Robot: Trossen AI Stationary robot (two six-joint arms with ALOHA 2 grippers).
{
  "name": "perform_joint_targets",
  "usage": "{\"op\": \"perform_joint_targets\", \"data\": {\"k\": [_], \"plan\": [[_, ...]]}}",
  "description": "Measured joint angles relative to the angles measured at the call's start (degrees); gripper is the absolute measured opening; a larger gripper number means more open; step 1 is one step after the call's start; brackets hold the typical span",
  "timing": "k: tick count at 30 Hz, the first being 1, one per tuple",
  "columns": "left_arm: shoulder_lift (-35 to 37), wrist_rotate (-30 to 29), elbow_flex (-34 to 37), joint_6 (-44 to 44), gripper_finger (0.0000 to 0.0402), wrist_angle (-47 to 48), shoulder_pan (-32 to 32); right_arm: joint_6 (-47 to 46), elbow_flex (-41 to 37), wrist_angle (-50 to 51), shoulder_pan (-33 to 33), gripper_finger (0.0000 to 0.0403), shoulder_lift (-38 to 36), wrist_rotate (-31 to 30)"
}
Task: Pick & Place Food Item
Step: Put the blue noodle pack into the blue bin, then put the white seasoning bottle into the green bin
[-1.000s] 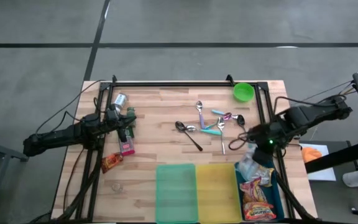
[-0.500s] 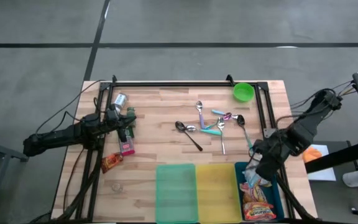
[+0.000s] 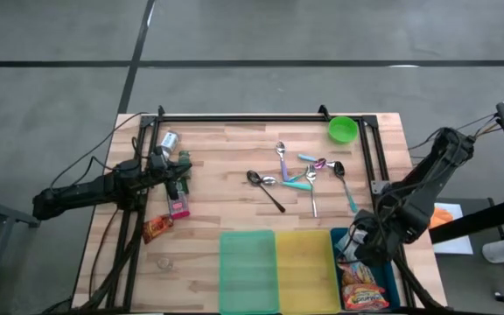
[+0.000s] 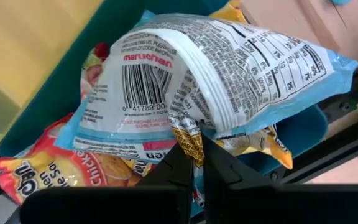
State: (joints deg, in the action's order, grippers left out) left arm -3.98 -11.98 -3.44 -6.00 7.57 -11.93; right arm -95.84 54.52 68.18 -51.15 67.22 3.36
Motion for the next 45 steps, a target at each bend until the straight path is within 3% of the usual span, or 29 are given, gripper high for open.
{"op": "perform_joint_targets", "data": {"k": [4, 17, 27, 38, 45], "plan": [[0.0, 0.0, 0.0, 0.0, 0.0000, 0.0, 0.0, -1.7, 0.0, -0.3, -0.9, 0.0030, 0.1, -1.5], [0.0, 0.0, 0.0, 0.0, 0.0000, 0.0, 0.0, -1.8, 0.4, -1.2, -1.5, 0.0196, -0.3, -3.0], [0.0, 0.0, 0.0, 0.0, 0.0000, 0.0, 0.0, -3.1, 5.9, 3.4, -1.5, 0.0221, -0.8, -2.4], [0.0, 0.0, 0.0, 0.0, 0.0000, 0.0, 0.0, 3.3, 11.9, 7.3, -1.5, 0.0221, -0.8, -16.8], [0.0, 0.0, 0.0, 0.0, 0.0000, 0.0, 0.0, 9.2, 13.7, 9.6, -1.4, 0.0221, -1.0, -33.0]]}}
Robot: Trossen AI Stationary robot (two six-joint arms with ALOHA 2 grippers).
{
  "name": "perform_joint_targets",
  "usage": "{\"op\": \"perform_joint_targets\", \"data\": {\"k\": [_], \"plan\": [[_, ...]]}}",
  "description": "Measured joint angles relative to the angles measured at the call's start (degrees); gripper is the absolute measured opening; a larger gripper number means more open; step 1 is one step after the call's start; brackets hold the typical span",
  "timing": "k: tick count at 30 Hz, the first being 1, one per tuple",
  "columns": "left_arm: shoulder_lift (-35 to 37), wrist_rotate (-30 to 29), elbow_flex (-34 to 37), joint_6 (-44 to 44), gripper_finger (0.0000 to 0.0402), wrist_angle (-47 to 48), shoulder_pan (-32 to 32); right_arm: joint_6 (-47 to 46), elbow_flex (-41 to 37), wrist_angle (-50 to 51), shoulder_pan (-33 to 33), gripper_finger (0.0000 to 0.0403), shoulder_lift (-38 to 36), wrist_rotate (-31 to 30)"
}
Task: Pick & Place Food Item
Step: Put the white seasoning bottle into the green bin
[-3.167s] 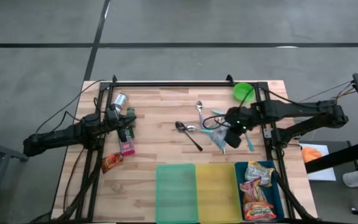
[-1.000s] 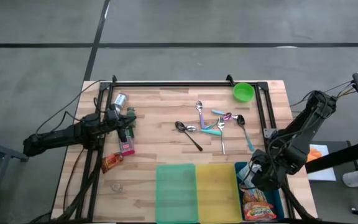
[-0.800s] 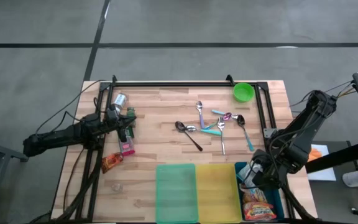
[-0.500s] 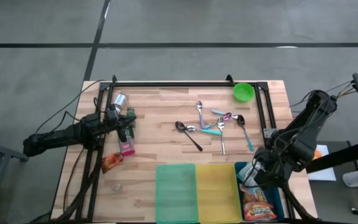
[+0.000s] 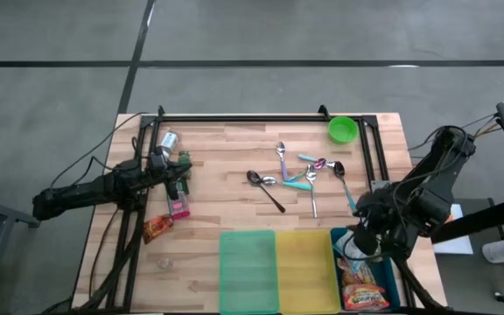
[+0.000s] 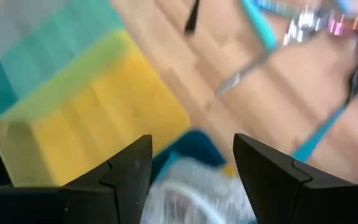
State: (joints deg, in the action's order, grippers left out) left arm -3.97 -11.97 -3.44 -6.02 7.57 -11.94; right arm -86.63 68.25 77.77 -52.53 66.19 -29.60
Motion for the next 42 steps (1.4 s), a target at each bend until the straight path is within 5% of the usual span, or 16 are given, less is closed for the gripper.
{"op": "perform_joint_targets", "data": {"k": [12, 23, 42], "plan": [[0.0, 0.0, 0.0, 0.0, 0.0000, 0.0, 0.0, 15.7, -1.5, -4.9, 5.6, 0.0221, -1.5, -10.7], [0.0, 0.0, 0.0, 0.0, 0.0000, 0.0, 0.0, 33.8, -4.8, -14.2, 19.1, 0.0221, -1.8, -13.6], [0.0, 0.0, 0.0, 0.0, 0.0000, 0.0, 0.0, 71.4, -20.5, -59.0, 41.9, 0.0221, -2.4, 5.0]]}}
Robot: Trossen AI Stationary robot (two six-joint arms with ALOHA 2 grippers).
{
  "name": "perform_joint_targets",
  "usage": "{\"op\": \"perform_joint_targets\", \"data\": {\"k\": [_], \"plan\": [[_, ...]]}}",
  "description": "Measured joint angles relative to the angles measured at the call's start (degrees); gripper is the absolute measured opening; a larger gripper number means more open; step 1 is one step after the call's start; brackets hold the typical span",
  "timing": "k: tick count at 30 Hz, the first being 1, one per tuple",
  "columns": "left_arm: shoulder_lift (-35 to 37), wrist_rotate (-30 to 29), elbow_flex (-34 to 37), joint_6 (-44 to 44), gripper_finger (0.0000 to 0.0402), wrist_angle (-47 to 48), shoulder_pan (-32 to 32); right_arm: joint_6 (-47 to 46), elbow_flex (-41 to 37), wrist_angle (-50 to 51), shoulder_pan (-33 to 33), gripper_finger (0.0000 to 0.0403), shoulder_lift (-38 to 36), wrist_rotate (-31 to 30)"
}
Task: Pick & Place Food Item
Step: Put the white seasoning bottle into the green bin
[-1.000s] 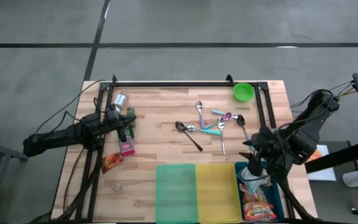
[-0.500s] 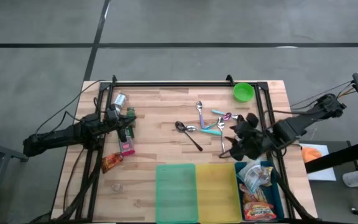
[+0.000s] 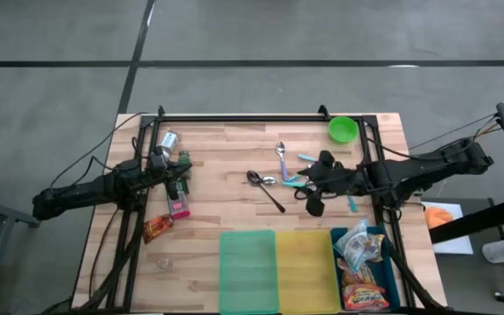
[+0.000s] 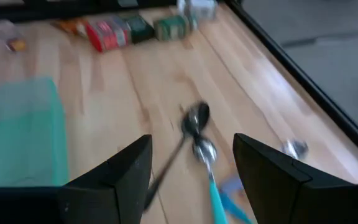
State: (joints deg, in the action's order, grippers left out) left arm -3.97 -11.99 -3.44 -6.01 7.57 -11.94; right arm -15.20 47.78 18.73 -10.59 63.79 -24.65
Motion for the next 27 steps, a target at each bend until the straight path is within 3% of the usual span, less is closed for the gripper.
{"op": "perform_joint_targets", "data": {"k": [4, 13, 22, 27], "plan": [[0.0, 0.0, 0.0, 0.0, 0.0000, 0.0, 0.0, 6.6, -4.5, -11.5, 4.4, 0.0221, 0.0, 5.7], [0.0, 0.0, 0.0, 0.0, 0.0000, 0.0, 0.0, 12.6, -9.6, -24.2, 16.4, 0.0221, 0.0, 25.6], [0.0, 0.0, 0.0, 0.0, 0.0000, 0.0, 0.0, 19.0, -16.9, -42.5, 20.2, 0.0221, -1.8, 27.8], [0.0, 0.0, 0.0, 0.0, 0.0000, 0.0, 0.0, 21.5, -20.7, -43.9, 21.2, 0.0221, -6.2, 28.4]]}}
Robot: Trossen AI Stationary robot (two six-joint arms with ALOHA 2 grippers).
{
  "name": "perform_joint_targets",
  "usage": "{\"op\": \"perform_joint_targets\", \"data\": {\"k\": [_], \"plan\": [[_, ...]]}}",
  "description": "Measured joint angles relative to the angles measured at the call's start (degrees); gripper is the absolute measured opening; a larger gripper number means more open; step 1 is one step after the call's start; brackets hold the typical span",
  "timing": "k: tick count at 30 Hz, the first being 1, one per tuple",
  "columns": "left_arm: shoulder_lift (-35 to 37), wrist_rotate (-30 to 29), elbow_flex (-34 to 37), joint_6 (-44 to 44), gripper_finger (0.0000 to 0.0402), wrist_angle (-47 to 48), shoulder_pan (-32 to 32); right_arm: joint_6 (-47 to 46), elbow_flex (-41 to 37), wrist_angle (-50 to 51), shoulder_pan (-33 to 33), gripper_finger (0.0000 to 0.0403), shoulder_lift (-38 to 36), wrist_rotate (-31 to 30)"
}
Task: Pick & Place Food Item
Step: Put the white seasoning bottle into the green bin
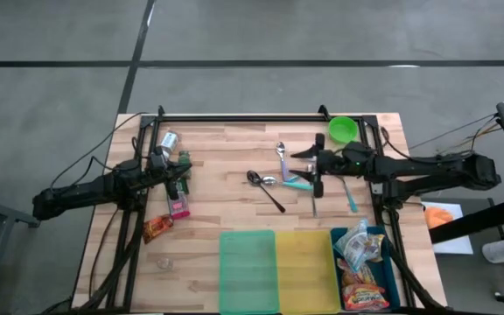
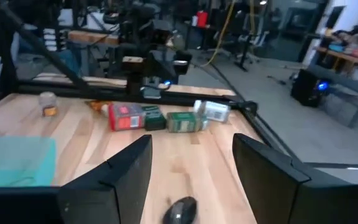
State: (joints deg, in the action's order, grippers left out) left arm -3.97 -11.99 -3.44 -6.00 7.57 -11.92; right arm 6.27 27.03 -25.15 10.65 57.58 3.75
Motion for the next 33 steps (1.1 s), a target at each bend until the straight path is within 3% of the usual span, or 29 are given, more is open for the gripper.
{"op": "perform_joint_targets", "data": {"k": [15, 33], "plan": [[0.0, 0.0, 0.0, 0.0, 0.0000, 0.0, 0.0, -4.7, -8.0, 1.8, 0.0, 0.0221, -13.4, 3.8], [0.0, 0.0, 0.0, 0.0, 0.0000, 0.0, 0.0, -6.3, -7.7, 2.2, 0.0, 0.0221, -13.9, 3.8]]}}
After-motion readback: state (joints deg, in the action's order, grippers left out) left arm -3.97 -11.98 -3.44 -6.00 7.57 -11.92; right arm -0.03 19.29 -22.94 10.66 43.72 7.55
